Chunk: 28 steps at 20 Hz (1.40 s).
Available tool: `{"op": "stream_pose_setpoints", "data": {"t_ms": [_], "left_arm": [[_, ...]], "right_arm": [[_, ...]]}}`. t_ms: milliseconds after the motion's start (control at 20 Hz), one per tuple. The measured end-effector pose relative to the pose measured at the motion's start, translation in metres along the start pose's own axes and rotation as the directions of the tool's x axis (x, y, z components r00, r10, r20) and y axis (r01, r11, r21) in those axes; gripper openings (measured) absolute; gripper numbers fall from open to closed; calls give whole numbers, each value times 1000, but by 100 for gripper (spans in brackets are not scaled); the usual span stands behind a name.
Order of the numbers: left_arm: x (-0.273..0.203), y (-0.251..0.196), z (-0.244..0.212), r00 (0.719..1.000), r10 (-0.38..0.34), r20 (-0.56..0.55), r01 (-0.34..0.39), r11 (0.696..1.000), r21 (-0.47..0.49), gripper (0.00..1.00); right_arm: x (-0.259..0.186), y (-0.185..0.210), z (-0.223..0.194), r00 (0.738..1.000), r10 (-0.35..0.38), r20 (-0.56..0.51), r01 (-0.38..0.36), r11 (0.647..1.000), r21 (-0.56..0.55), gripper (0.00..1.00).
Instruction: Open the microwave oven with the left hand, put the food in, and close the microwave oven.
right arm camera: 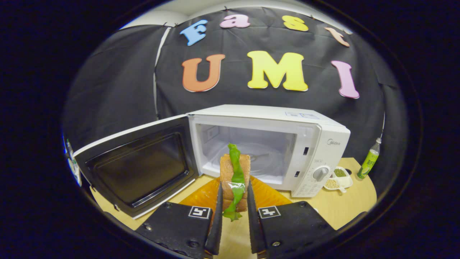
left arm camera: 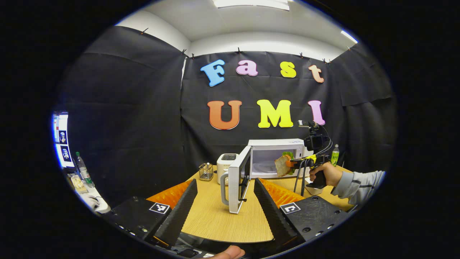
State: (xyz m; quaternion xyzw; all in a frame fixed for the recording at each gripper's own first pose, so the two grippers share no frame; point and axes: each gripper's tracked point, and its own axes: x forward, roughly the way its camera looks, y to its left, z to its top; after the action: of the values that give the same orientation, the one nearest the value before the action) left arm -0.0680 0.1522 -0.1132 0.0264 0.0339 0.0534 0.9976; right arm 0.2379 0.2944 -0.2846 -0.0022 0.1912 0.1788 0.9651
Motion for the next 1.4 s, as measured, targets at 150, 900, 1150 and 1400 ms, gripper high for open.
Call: {"op": "stream_pose_setpoints", "data": {"t_ms": [150,900,1150,1400], "left_arm": [[10,7,1,1000,21,12,-21,1000,17,95],[63,34,-5,997,77,8,-77,997,-33,95],[79,16,-9,1000,-2,7,2,998,-66,95],[88,36,-22,997,71,-17,-71,997,-21,95]], "right_arm": [[36,-7,12,995,-65,75,53,987,151,27],[184,-38,-10,979,-197,43,87,606,790,32],[189,-42,-25,979,-204,-18,152,662,734,51],[179,-61,-38,947,-306,-99,302,743,597,65]]}}
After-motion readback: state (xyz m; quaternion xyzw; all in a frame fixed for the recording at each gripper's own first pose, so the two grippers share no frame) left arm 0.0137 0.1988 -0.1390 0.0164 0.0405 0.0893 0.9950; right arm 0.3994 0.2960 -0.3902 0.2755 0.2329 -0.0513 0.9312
